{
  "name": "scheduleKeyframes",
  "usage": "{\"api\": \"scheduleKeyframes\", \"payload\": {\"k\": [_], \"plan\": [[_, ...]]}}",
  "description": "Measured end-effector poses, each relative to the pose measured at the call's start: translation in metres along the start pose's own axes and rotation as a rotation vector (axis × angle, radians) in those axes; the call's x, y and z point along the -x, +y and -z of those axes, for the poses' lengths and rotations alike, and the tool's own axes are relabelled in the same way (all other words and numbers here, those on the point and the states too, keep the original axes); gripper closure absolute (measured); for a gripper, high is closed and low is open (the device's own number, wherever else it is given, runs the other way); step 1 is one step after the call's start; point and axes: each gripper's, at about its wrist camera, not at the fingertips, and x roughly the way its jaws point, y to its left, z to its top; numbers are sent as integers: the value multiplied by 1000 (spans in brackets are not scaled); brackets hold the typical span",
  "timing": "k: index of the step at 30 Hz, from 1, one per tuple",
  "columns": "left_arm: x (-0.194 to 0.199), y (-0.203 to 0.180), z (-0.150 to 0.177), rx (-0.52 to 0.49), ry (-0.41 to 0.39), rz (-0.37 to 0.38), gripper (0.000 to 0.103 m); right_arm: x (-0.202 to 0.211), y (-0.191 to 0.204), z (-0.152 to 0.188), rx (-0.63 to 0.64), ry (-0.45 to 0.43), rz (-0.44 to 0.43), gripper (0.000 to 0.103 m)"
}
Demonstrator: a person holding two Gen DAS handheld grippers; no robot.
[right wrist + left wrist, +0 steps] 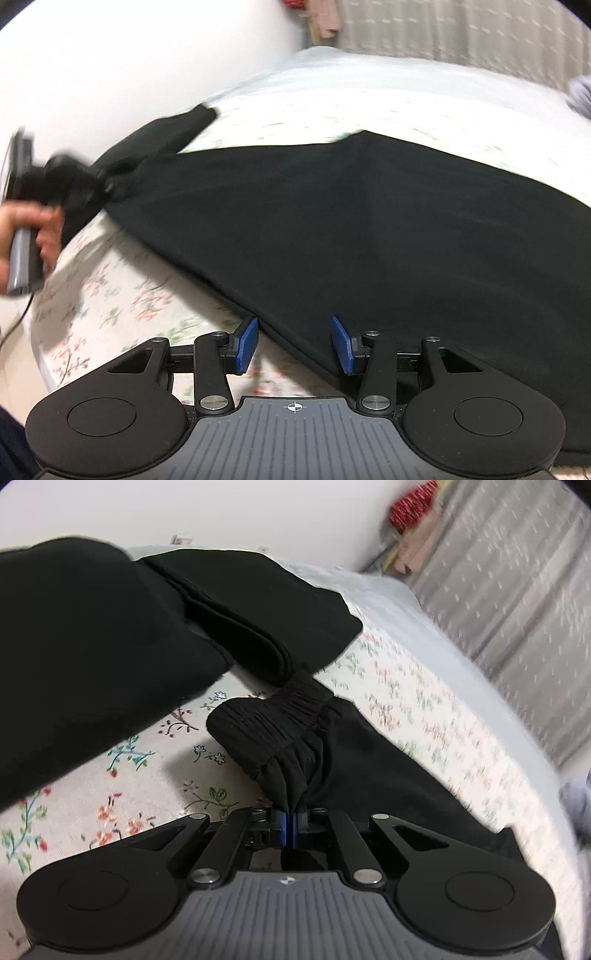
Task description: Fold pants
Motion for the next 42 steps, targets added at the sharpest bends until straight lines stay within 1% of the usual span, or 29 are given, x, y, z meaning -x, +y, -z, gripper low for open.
{"api": "scheduleKeyframes", "payload": {"k": [2, 3, 5, 7, 8, 9, 10, 11, 12, 13, 14, 16, 17, 18, 21, 23, 24, 26, 28, 29, 30, 32, 34, 35, 36, 37, 38, 39, 42], "plan": [[-6, -7, 4, -98, 39, -37, 80, 2, -24, 2, -60, 28, 26, 59], [-9, -6, 3, -112, 51, -41, 78, 6, -36, 2, -102, 31, 17, 60], [-6, 0, 0, -77, 69, -28, 73, 24, -62, 2, -185, 18, 9, 58], [0, 6, -6, -25, 81, -19, 72, 48, -84, 4, -220, -21, 24, 55], [4, 7, -9, -16, 86, -17, 71, 58, -95, 6, -236, -41, 33, 52], [10, 6, -12, -27, 92, -17, 71, 72, -109, 8, -262, -61, 40, 50], [14, 2, -12, -49, 96, -28, 66, 83, -122, 11, -290, -78, 37, 48], [21, -1, -15, -78, 89, -52, 58, 96, -137, 16, -319, -98, 30, 46], [32, -5, -16, -117, 56, -90, 54, 109, -151, 21, -346, -118, 29, 45], [39, -11, -16, -157, 16, -121, 45, 122, -166, 27, -371, -138, 43, 42], [43, -17, -17, -205, -24, -142, 36, 135, -183, 33, -396, -157, 84, 38], [56, -32, -13, -290, -87, -163, 34, 160, -220, 49, -465, -195, 195, 38], [57, -39, -11, -316, -103, -156, 34, 175, -244, 61, -536, -220, 243, 38], [57, -48, -7, -339, -99, -128, 34, 187, -265, 73, -608, -240, 275, 38], [46, -84, 18, -414, 2, 0, 34, 222, -323, 113, -812, -290, 389, 38], [43, -114, 40, -479, 42, 71, 34, 236, -346, 135, -904, -318, 419, 43], [42, -131, 54, -523, 61, 122, 34, 240, -355, 144, -939, -335, 413, 45], [41, -161, 80, -593, 107, 209, 34, 246, -366, 156, -986, -368, 388, 46], [36, -183, 104, -642, 150, 252, 34, 248, -374, 162, -1002, -392, 356, 47], [32, -194, 116, -665, 167, 258, 34, 249, -377, 168, -1003, -393, 350, 48], [27, -203, 127, -694, 186, 255, 34, 246, -379, 167, -996, -389, 343, 50], [19, -218, 147, -747, 222, 242, 34, 231, -371, 149, -968, -381, 346, 59], [14, -224, 159, -761, 260, 237, 34, 220, -369, 142, -946, -366, 350, 61], [12, -227, 163, -768, 258, 232, 34, 213, -368, 137, -940, -345, 352, 62], [11, -230, 165, -781, 246, 226, 34, 205, -370, 137, -951, -305, 359, 62], [11, -232, 167, -795, 237, 222, 34, 200, -370, 139, -964, -282, 371, 66], [15, -234, 168, -800, 234, 221, 34, 198, -369, 139, -962, -280, 392, 71], [14, -234, 167, -797, 234, 222, 34, 200, -366, 138, -955, -281, 408, 72], [13, -230, 167, -779, 231, 228, 34, 211, -358, 144, -962, -303, 407, 71]]}}
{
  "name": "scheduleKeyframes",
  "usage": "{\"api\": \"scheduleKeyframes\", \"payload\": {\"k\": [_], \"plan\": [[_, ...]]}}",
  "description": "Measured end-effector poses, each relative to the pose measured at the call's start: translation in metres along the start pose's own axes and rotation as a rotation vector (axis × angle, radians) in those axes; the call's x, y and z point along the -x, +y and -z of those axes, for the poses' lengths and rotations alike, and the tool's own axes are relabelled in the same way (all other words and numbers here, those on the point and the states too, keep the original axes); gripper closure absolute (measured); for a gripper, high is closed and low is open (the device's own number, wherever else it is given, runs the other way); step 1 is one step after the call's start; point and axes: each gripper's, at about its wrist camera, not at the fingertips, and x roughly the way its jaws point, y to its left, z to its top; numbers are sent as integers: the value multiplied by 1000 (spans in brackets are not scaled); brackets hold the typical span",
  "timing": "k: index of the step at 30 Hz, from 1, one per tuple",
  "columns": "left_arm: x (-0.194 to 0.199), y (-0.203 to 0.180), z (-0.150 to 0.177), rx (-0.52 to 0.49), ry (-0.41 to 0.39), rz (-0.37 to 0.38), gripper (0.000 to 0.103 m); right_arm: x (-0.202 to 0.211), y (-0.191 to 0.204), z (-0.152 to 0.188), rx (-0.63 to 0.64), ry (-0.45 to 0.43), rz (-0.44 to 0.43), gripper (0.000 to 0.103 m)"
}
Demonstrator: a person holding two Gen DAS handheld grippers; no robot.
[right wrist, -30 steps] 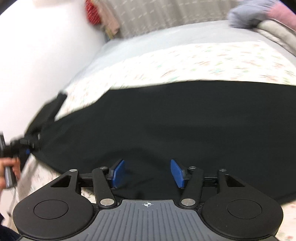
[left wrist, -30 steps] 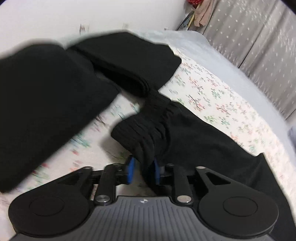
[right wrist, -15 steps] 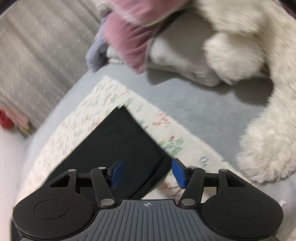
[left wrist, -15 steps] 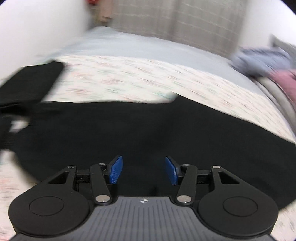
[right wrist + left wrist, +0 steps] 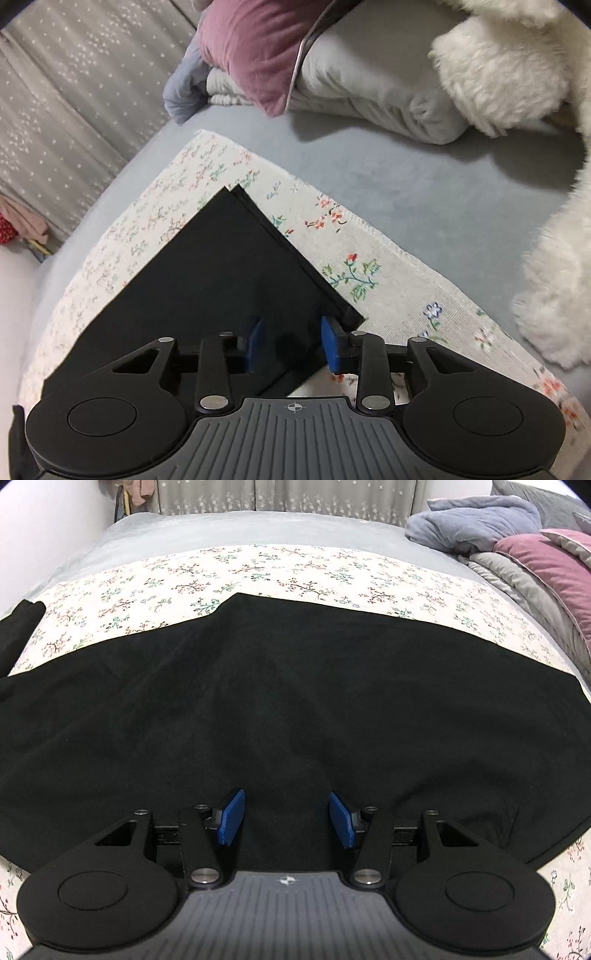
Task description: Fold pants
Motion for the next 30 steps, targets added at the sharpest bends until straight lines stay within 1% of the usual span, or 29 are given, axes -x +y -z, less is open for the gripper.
{"api": "scheduleKeyframes", "payload": {"k": [2, 4, 8, 9, 10, 11, 12, 14, 16, 20, 25, 27, 28, 30], "plan": [[2, -4, 5, -2, -10, -6, 34, 0, -9, -1, -26, 6, 7, 73], [2, -5, 6, -13, -14, -13, 34, 0, -13, -1, -47, 2, -8, 73], [8, -8, 9, -9, -15, -16, 34, -9, 4, -1, 34, -13, 49, 73], [8, -7, 8, -4, -17, -15, 34, -10, 8, -2, 48, -19, 63, 75], [11, -7, 10, 0, -19, -15, 34, -11, 12, -2, 62, -31, 76, 88], [12, -7, 11, 2, -20, -15, 34, -10, 14, -1, 66, -35, 66, 102], [13, -6, 11, 2, -19, -13, 34, -7, 16, 1, 69, -46, 52, 102], [17, -6, 13, 1, -19, -9, 34, 4, 23, 4, 120, -97, 59, 102], [19, -6, 15, -8, -18, -8, 34, 15, 21, 5, 133, -124, 59, 102], [18, -4, 19, -26, -18, -16, 34, 16, 11, 7, 128, -99, 67, 102], [18, 2, 16, -7, -12, -17, 34, 5, 15, 11, 164, -58, 105, 101], [21, 2, 16, -8, -22, -26, 34, 4, 16, 11, 164, -43, 107, 99], [24, 1, 16, -11, -40, -32, 34, 5, 16, 11, 163, -44, 117, 93], [30, 0, 14, -17, -74, -38, 34, 10, 16, 9, 169, -78, 150, 91]]}}
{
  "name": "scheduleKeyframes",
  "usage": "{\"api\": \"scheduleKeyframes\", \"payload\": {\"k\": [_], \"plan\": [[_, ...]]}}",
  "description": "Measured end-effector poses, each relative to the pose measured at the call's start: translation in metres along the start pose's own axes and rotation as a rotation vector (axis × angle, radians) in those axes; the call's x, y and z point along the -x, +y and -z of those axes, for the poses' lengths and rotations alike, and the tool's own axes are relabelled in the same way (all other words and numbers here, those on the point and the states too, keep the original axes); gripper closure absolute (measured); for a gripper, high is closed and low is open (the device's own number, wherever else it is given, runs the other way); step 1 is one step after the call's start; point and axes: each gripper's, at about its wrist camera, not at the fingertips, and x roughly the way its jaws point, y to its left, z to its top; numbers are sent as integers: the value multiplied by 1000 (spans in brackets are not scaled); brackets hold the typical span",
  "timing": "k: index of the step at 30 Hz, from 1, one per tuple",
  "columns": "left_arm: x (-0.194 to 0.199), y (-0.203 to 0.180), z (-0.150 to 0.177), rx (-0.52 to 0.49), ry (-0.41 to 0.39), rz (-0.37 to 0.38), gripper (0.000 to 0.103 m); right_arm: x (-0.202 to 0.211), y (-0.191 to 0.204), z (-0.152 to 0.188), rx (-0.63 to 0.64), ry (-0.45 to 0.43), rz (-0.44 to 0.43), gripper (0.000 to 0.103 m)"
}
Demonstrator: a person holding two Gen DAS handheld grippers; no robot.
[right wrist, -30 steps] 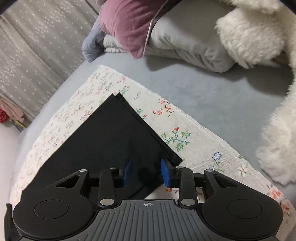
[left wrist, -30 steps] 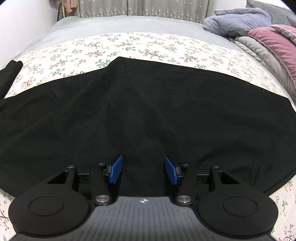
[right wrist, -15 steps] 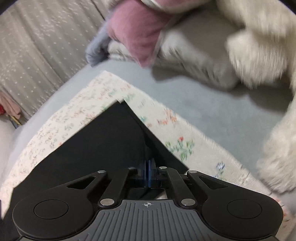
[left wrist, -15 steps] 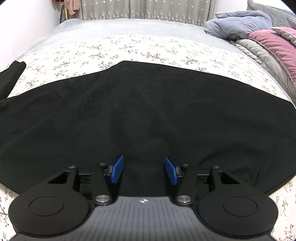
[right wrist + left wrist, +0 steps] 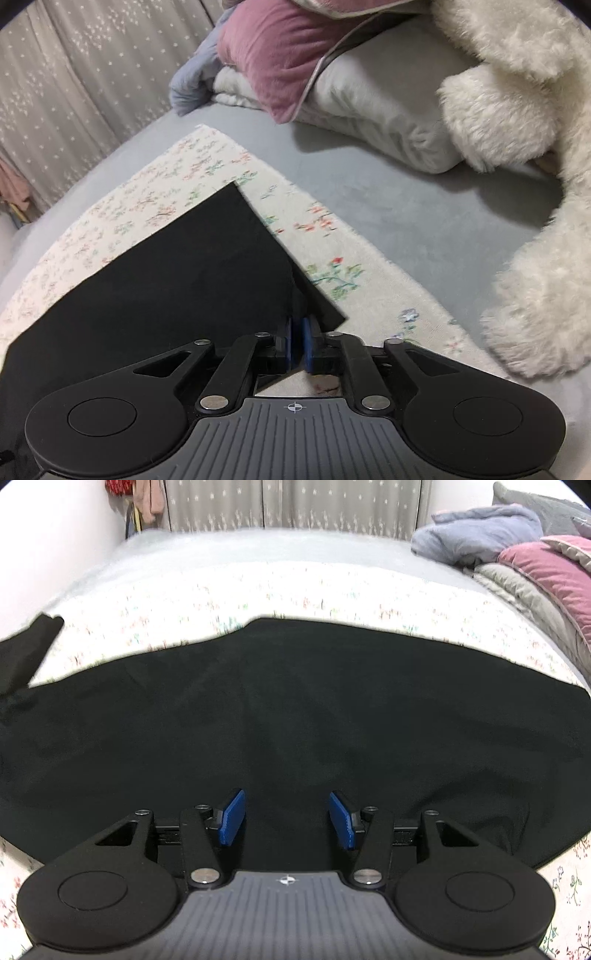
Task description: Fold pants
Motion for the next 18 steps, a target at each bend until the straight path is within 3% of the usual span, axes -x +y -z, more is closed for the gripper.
{"api": "scheduleKeyframes", "payload": {"k": [1, 5, 7, 10, 12, 14, 18], "plan": [[2, 0, -1, 2, -10, 1, 34, 4, 1, -1, 7, -29, 15, 85], [-5, -4, -2, 30, -5, 16, 33, 19, 19, -2, 106, -142, 16, 84], [-13, -8, -2, 42, 15, 35, 33, 21, 35, 1, 178, -160, -31, 84], [-21, -15, -1, 27, 9, 23, 29, 10, 69, 12, 311, -90, -166, 84], [-24, -15, -1, 24, 2, 18, 26, -10, 95, 24, 409, 19, -200, 81], [-26, -9, -4, 57, 5, 27, 26, -32, 111, 32, 466, 79, -154, 81], [-34, 8, -16, 119, 14, 13, 26, -46, 116, 19, 434, 63, -111, 81]]}}
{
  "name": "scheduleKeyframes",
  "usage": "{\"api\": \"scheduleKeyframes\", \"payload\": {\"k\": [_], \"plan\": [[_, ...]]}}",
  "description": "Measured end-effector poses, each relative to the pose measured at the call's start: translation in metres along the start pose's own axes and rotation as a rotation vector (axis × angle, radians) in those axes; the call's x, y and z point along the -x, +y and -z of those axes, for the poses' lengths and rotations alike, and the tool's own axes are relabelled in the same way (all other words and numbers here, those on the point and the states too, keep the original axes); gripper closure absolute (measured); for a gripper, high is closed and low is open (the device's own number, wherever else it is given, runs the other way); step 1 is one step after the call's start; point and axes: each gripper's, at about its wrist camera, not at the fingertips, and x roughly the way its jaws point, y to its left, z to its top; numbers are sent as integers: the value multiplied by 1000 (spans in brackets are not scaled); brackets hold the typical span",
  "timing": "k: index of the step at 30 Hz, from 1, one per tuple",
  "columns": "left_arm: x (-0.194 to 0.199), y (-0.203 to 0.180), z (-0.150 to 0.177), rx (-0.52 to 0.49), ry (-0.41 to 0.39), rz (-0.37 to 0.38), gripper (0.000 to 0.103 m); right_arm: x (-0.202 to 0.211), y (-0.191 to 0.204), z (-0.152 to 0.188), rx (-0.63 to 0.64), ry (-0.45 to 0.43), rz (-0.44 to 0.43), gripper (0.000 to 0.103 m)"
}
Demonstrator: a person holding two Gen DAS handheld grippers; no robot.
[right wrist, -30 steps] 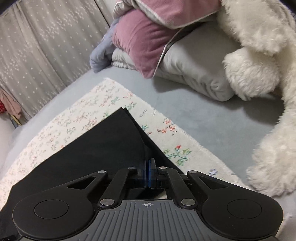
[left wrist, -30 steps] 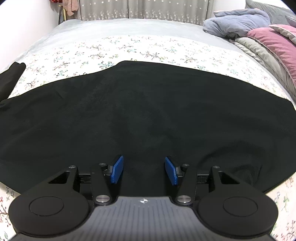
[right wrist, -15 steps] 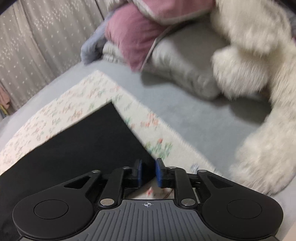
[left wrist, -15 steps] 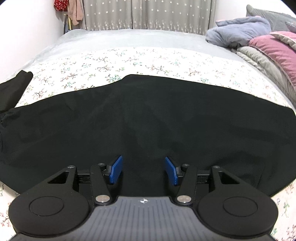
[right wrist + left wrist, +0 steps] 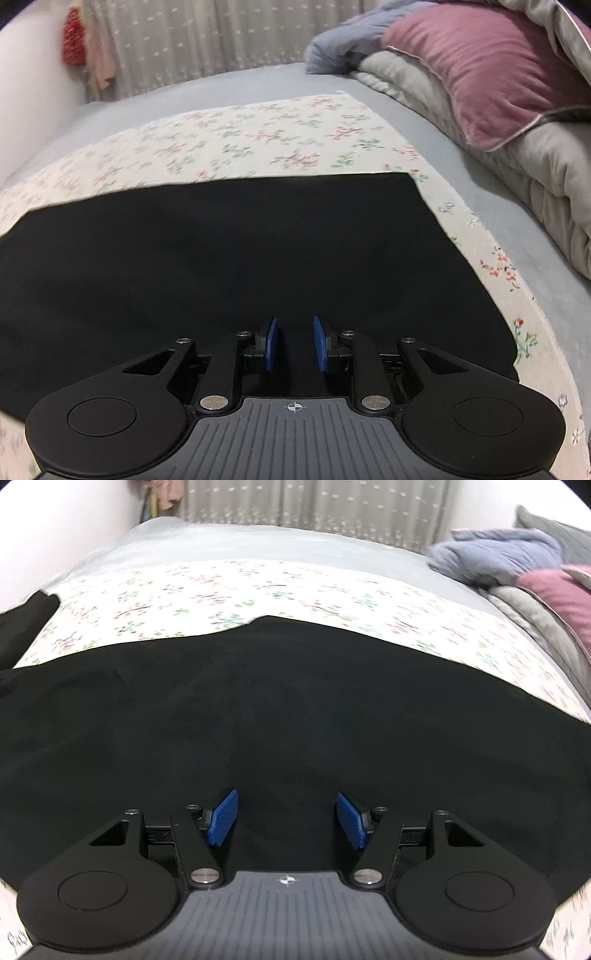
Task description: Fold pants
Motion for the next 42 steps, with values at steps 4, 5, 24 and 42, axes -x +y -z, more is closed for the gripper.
{"api": "scheduleKeyframes", "payload": {"k": [4, 5, 24, 42], "plan": [[-15, 18, -22, 82, 11, 9, 26, -13, 1, -14, 25, 3, 63, 81], [-18, 21, -27, 105, 12, 16, 26, -19, 3, -19, 30, 3, 80, 81], [-47, 1, -54, 111, -23, 13, 26, -64, 82, -51, 246, -42, -132, 64], [-14, -61, -30, -30, -33, 90, 26, -13, 31, -50, 63, -175, -62, 42]]}}
